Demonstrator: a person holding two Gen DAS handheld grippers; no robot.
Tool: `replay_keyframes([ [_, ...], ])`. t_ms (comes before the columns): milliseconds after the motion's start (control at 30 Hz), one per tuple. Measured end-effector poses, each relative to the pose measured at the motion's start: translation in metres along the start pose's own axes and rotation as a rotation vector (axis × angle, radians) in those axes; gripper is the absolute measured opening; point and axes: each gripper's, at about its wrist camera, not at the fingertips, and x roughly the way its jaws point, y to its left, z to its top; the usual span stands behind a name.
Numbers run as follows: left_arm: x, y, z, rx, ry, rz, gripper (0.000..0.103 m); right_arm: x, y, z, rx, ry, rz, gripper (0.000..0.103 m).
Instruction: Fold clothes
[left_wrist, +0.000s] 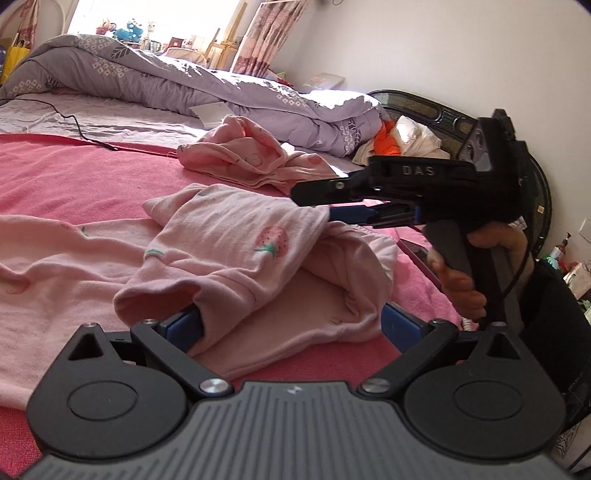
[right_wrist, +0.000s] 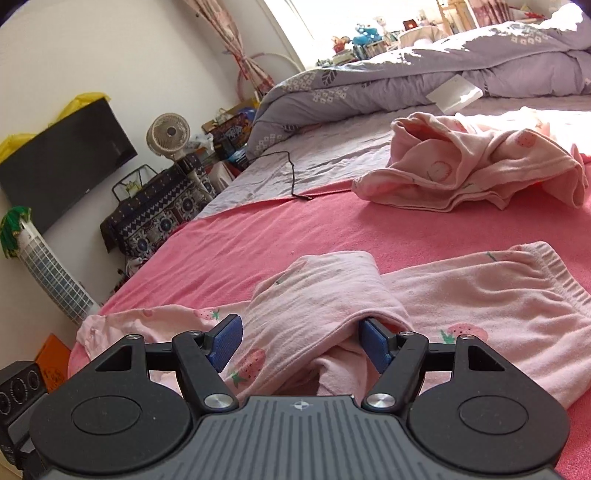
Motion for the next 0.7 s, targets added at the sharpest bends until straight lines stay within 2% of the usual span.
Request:
replay_keyframes([
  [67, -0.003, -0.004, -0.002, 0.026, 0.004, -0.027, 0.100, 0.009, 0.014, 0.000, -0.093, 0.031, -0.016, 0.080],
  [133, -0.002, -0.007, -0.006, 0.049, 0.017, -0.043, 0.100, 0.018, 0.033, -0.005, -0.242, 0.071, -0.071, 0.084],
  [233, 0.001, -0.010, -0.010, 0.081, 0.037, -0.059, 0.100, 0.026, 0.062, -0.021, -0.497, 0.098, -0.158, 0.084],
  [300, 0.003, -0.013, -0.013, 0.102, 0.045, -0.062, 0.100, 0.024, 0.072, -0.029, -0.596, 0.089, -0.158, 0.084],
  [500, 0.004, -0.011, -0.018, 0.118, 0.053, -0.064, 0.100, 0.002, 0.085, -0.030, -0.652, -0.020, -0.027, 0.084],
  [600, 0.003, -0.010, -0.020, 0.122, 0.053, -0.068, 0.100, 0.000, 0.093, -0.030, -0.703, -0.021, 0.028, 0.088],
  [700, 0.002, -0.010, -0.023, 0.129, 0.052, -0.067, 0.100, 0.022, 0.101, -0.041, -0.807, 0.042, -0.069, 0.092],
])
